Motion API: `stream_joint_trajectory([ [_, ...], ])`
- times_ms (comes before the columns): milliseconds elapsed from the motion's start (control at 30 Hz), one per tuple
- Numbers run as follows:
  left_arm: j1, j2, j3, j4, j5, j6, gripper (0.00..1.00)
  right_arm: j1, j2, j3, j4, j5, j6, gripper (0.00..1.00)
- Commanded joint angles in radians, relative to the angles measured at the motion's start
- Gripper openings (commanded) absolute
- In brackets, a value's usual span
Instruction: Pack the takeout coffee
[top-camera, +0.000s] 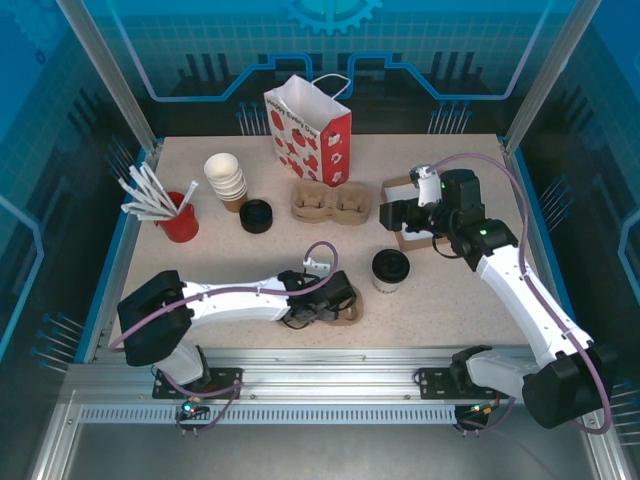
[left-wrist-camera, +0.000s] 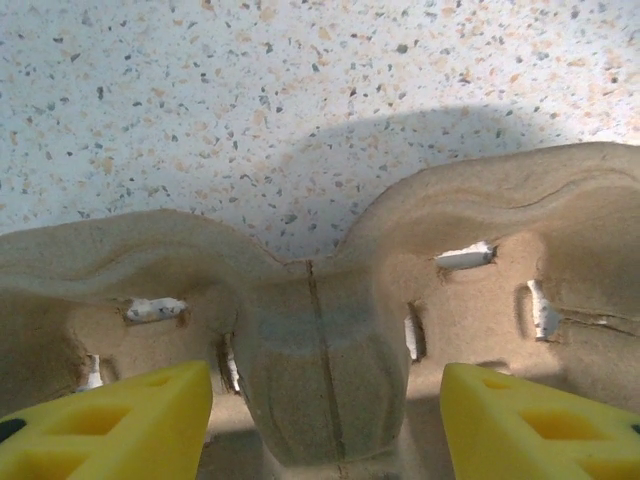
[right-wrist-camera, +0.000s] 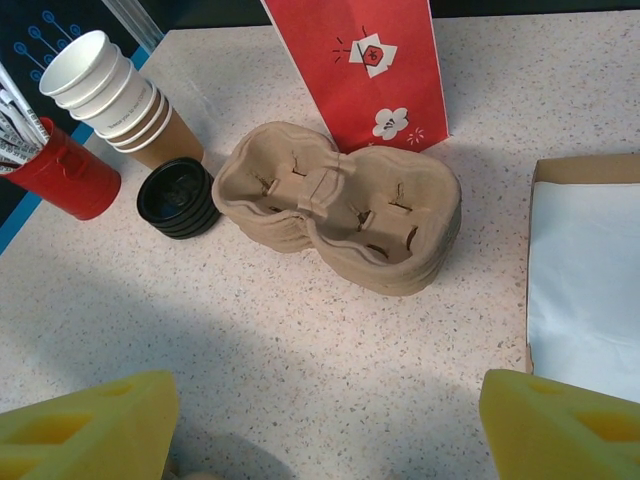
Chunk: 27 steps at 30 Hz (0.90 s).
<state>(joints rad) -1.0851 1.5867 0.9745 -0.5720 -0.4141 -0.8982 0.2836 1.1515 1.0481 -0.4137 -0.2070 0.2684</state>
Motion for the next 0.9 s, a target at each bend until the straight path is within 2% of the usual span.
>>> stream_joint_trajectory([
  [0, 0.02, -0.086, 0.056, -0.039, -0.005, 0.079, 0.66, 0.018, -0.011, 0.012, -0.024, 0.017, -0.019, 0.81],
  [67, 0.06, -0.146, 0.078, -0.051, -0.008, 0.145, 0.67, 0.03, -0.004, 0.02, -0.015, 0.023, -0.017, 0.81],
  [133, 0.14, -0.216, 0.087, -0.021, 0.023, 0.226, 0.69, 0.05, 0.017, 0.045, -0.008, 0.026, -0.017, 0.81],
  [233, 0.323, -0.299, 0.118, 0.051, 0.135, 0.332, 0.69, 0.099, 0.046, 0.08, 0.029, 0.045, -0.016, 0.81],
  [333, 0.518, -0.289, 0.201, 0.118, 0.275, 0.374, 0.69, 0.121, 0.076, 0.11, 0.059, 0.066, -0.006, 0.82],
  [400, 0.613, -0.219, 0.305, 0.135, 0.35, 0.391, 0.69, 0.131, 0.107, 0.136, 0.078, 0.074, -0.001, 0.82],
  [567, 0.67, 0.054, 0.653, 0.073, 0.323, 0.437, 0.71, 0.156, 0.162, 0.197, 0.069, 0.091, -0.01, 0.82],
  [867, 0.704, 0.47, 1.189, -0.056, 0.239, 0.399, 0.74, 0.152, 0.136, 0.157, 0.066, 0.097, -0.028, 0.82],
])
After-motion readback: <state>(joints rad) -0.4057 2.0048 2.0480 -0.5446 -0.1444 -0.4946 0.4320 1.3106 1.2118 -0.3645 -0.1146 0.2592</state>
